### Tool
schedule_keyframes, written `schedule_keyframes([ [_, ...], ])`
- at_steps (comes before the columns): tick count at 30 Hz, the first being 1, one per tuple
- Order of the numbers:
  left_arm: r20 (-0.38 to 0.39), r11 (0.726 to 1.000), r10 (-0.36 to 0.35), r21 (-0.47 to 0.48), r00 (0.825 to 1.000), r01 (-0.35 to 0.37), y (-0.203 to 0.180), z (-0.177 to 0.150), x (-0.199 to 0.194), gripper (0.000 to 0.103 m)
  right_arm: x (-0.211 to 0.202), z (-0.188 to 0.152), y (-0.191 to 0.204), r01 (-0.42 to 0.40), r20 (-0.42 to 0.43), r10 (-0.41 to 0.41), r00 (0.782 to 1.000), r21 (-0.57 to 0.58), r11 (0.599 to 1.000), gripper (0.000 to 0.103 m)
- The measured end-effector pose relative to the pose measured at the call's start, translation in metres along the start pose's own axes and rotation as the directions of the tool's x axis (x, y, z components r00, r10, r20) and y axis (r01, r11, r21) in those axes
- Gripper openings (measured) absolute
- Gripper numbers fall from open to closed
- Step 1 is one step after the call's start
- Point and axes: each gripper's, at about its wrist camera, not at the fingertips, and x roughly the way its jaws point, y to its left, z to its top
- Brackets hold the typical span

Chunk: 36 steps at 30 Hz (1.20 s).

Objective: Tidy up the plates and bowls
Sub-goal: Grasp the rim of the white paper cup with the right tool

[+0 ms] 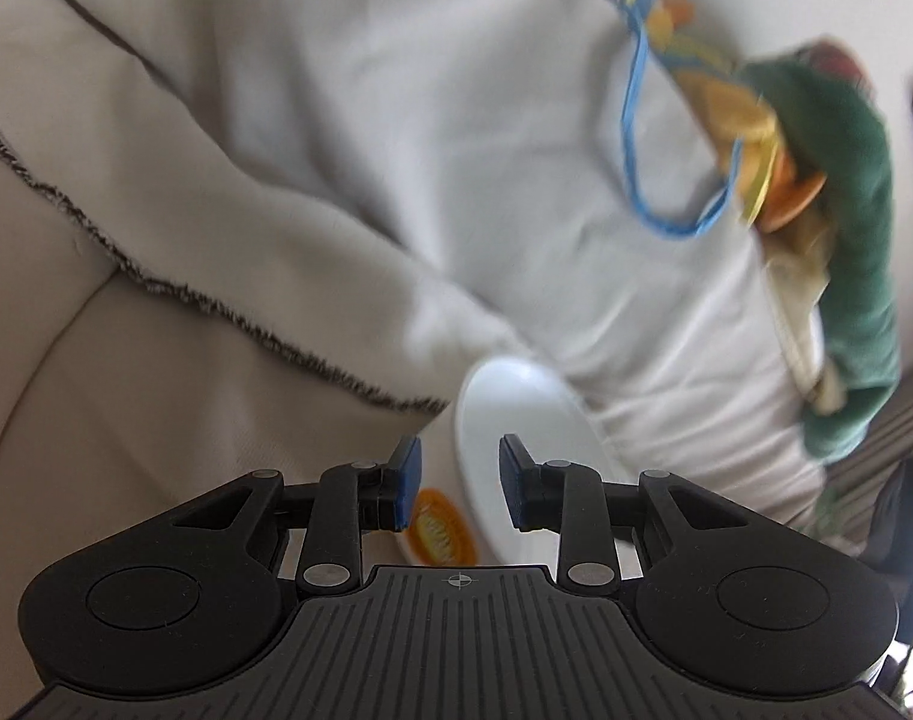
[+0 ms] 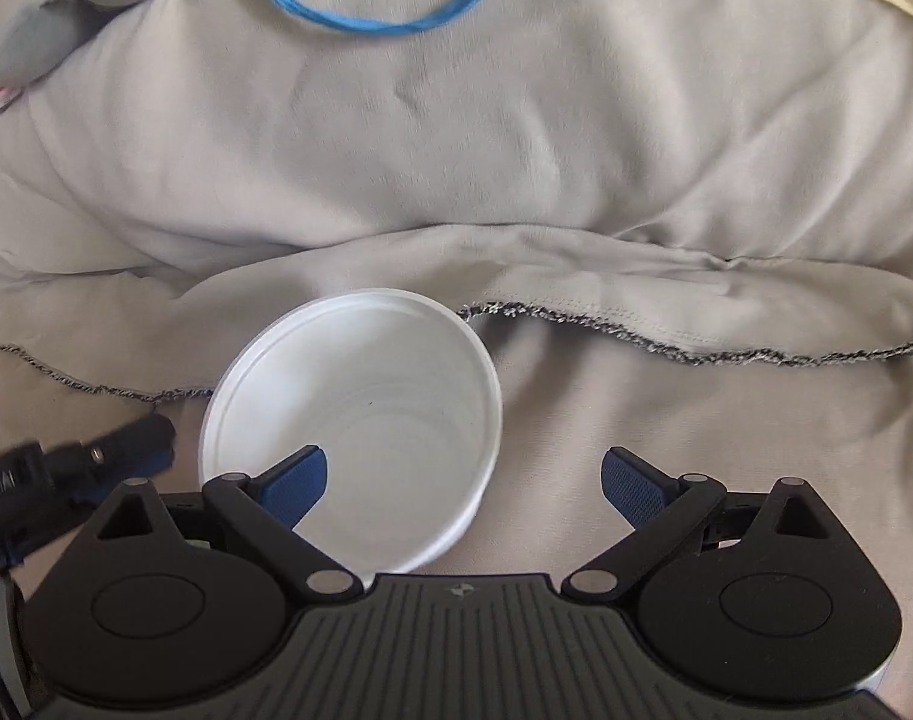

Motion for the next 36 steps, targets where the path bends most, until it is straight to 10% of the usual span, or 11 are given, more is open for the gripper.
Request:
schedule_keyframes([
  [6,-0.082,0.999,-0.040,0.000,0.996,0.040,0.003,-0.022,0.026,0.030,0.016,-0.006,-0.016,-0.122,-0.090,0.131,0.987,0.103,0.987,0.058],
  [24,-0.350,0.972,-0.072,0.184,0.934,0.144,-0.104,-0.077,0.076,0.033,-0.040,-0.030,-0.133,-0.071,-0.042,0.075,0.996,0.087,0.994,0.062],
  [36,-0.360,0.985,0.097,0.170,0.928,-0.037,-0.119,-0.080,0.112,0.031,0.006,-0.040,-0.193,-0.149,-0.165,0.210,0.964,0.320,0.936,0.053],
])
